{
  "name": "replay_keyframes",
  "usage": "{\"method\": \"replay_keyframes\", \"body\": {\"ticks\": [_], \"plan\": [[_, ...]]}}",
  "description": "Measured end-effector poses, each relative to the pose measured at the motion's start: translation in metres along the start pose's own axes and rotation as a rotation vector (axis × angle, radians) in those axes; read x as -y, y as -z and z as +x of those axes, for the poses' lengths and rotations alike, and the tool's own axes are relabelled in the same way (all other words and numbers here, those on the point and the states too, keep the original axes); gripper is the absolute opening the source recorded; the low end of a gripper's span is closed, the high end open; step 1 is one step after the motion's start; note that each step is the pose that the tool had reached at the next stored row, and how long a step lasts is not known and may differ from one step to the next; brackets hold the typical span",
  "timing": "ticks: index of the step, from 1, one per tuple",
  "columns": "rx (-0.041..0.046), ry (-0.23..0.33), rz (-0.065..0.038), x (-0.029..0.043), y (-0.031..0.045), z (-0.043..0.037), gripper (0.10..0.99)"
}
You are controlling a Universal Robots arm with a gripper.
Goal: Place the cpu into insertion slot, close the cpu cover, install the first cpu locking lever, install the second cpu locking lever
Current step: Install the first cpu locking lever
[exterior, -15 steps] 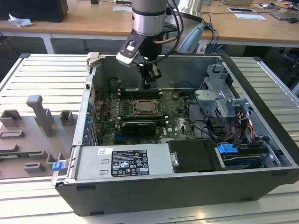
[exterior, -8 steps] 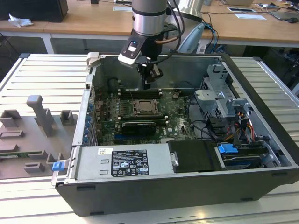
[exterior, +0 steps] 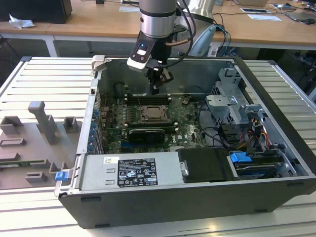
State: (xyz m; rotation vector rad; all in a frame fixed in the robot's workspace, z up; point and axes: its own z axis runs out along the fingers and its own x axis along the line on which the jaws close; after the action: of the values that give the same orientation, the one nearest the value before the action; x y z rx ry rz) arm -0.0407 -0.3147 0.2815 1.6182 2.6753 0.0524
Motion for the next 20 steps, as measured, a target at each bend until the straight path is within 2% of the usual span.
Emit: {"method": "replay_keyframes", "body": {"ticks": [6,14,20], "plan": [[-0.0041,0.112,0.001,0.0,0.0,0.0,0.106],[-0.0137,0.38,0.002,0.0,-0.0003,0.0,0.106],[-0.018,0.497,0.002,0.0,-0.0003,0.0,0.106]]}}
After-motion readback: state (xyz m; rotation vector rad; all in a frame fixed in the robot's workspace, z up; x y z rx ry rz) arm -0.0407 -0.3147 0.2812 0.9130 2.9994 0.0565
